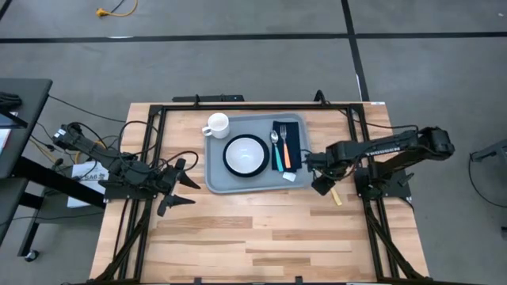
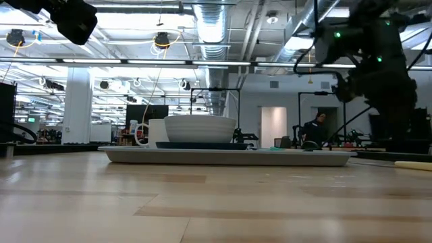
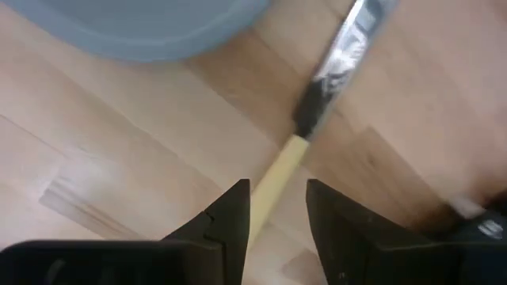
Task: Set up tray
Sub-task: Put the yellow knife on top of the blue table napkin on the gray serving tray to the right of the orange fork
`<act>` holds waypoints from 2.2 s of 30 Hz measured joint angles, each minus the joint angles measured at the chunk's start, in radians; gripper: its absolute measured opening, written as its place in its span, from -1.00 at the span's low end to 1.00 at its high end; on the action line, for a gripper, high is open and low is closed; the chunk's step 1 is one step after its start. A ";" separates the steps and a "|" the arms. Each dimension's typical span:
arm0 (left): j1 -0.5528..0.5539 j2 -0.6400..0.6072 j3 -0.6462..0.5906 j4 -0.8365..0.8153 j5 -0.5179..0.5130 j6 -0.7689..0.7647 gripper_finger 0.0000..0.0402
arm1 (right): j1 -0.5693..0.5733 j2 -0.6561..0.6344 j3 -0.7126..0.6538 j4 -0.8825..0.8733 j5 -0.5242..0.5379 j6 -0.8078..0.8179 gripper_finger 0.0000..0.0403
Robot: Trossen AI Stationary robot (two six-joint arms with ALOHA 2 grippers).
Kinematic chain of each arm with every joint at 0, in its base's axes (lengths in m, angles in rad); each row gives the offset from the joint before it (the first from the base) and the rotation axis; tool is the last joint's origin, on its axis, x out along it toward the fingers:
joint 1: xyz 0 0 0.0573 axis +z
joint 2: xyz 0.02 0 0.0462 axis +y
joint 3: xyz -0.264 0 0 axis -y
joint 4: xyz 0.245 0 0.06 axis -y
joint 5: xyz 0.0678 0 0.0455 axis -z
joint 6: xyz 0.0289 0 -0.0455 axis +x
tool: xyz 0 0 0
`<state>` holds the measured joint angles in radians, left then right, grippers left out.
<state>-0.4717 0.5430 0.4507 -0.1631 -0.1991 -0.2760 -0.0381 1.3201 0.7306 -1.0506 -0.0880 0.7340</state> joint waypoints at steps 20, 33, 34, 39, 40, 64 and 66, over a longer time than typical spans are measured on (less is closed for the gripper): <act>0.000 0.000 0.000 0.001 -0.037 -0.008 0.15 | -0.006 0.131 -0.049 0.118 0.008 -0.008 -0.41; 0.000 0.000 0.000 -0.003 -0.037 -0.009 0.15 | -0.034 0.251 -0.043 0.121 -0.014 -0.062 -0.41; 0.000 0.000 0.000 -0.003 -0.037 -0.009 0.15 | -0.040 0.248 -0.044 0.123 -0.022 -0.063 -0.42; 0.000 0.000 0.000 -0.003 -0.037 -0.009 0.15 | -0.055 0.245 -0.046 0.129 -0.049 -0.055 -0.58; 0.000 0.000 0.000 -0.003 -0.037 -0.009 0.15 | -0.057 0.246 -0.046 0.128 -0.058 -0.054 -0.64; 0.000 0.000 0.000 -0.003 -0.043 -0.003 0.15 | -0.200 0.243 -0.012 0.043 0.083 0.357 -0.95; 0.000 0.000 0.000 -0.003 -0.043 -0.003 0.15 | -0.230 0.231 -0.012 0.063 0.112 0.386 -0.97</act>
<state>-0.4717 0.5434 0.4507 -0.1665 -0.2417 -0.2790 -0.2680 1.5509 0.7185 -0.9876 0.0236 1.1196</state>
